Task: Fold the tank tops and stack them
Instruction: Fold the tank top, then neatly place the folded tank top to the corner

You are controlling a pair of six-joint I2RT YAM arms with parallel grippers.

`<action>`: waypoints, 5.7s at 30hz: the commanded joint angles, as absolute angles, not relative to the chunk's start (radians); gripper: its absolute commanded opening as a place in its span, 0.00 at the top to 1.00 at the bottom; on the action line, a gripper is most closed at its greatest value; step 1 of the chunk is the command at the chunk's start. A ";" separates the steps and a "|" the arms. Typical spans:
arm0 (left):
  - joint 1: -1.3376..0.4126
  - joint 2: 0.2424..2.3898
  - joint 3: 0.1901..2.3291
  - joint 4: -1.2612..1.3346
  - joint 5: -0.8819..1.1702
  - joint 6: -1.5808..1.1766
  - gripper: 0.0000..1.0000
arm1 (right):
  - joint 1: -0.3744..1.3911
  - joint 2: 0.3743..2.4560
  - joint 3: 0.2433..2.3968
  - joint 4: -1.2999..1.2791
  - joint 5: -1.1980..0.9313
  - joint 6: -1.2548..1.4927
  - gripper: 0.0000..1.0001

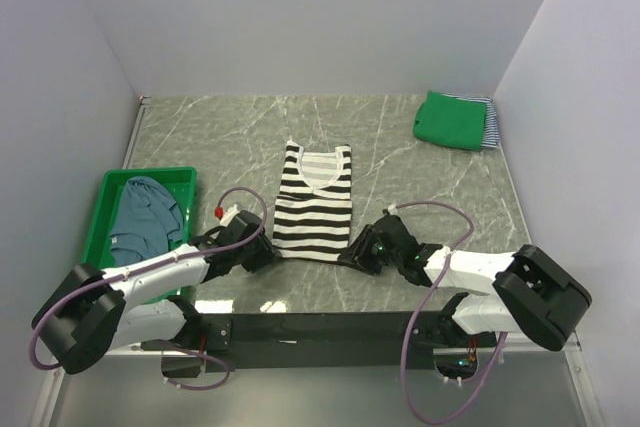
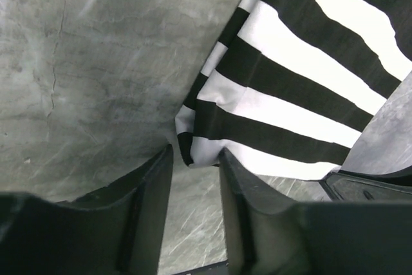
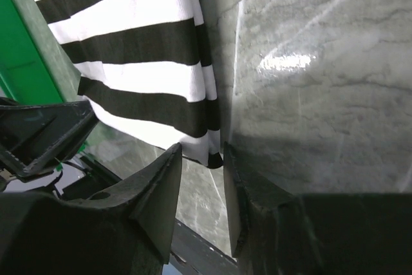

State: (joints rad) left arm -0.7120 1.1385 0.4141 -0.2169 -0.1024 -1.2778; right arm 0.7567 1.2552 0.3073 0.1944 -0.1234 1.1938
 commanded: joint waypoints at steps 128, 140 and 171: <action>-0.365 1.430 1.071 -0.365 -0.213 -0.965 0.46 | 0.396 1.879 1.354 -0.314 0.250 0.390 1.00; -0.367 1.174 0.899 -0.382 -0.091 -0.896 0.48 | 0.265 2.167 1.918 -0.503 0.546 0.068 1.00; -0.367 1.239 0.902 -0.336 0.029 -0.815 0.48 | -0.130 2.244 2.100 -0.661 0.505 0.262 0.90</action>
